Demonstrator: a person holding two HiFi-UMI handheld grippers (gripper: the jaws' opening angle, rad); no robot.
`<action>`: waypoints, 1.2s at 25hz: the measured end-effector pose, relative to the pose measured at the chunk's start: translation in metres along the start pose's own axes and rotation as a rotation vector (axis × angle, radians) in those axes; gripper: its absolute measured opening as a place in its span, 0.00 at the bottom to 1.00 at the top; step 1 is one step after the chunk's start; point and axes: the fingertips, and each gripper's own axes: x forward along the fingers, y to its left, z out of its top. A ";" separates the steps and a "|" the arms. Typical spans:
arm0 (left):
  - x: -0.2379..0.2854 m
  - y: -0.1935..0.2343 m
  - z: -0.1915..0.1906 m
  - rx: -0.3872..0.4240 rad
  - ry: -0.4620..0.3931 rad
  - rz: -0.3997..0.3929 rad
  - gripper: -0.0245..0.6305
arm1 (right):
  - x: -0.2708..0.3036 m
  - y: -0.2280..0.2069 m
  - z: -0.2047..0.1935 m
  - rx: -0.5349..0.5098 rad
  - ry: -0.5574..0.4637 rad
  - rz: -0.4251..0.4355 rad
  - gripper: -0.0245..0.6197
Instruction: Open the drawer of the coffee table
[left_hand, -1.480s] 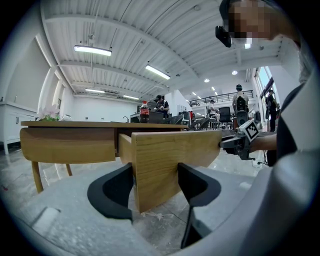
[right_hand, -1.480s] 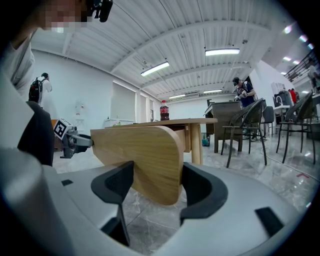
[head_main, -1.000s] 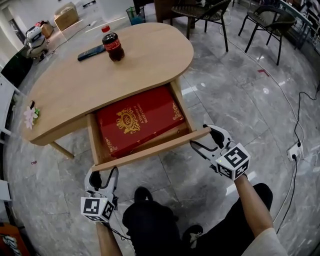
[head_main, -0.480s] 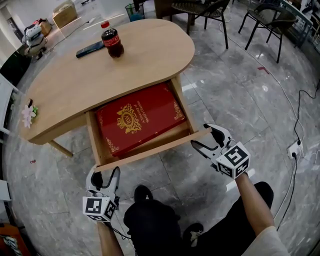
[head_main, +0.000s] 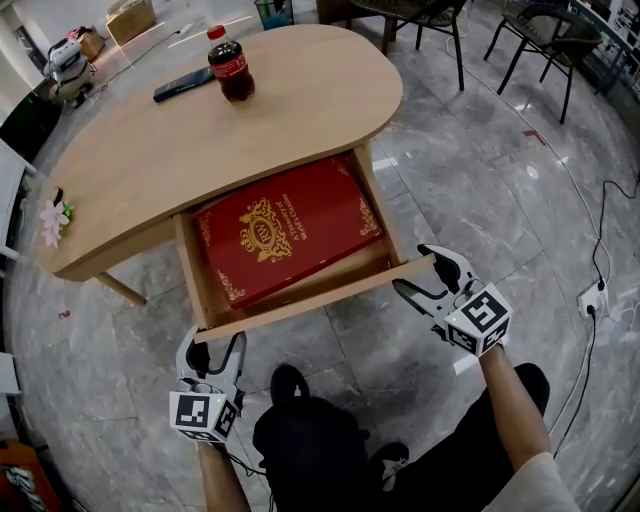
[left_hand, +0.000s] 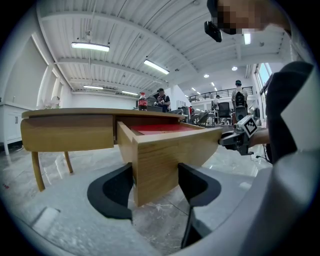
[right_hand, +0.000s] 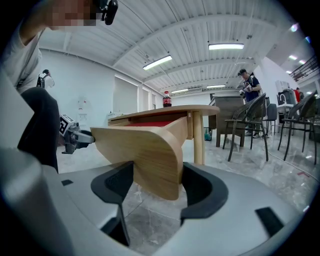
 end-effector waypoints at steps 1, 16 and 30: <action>0.000 0.000 0.000 0.003 0.002 -0.001 0.45 | -0.001 0.000 0.000 0.000 -0.008 0.005 0.53; 0.003 0.004 0.004 -0.043 0.049 -0.069 0.45 | -0.079 -0.100 0.094 0.074 -0.315 -0.133 0.50; -0.052 0.005 0.130 -0.272 0.382 -0.068 0.45 | -0.080 0.003 0.169 0.269 0.085 -0.200 0.37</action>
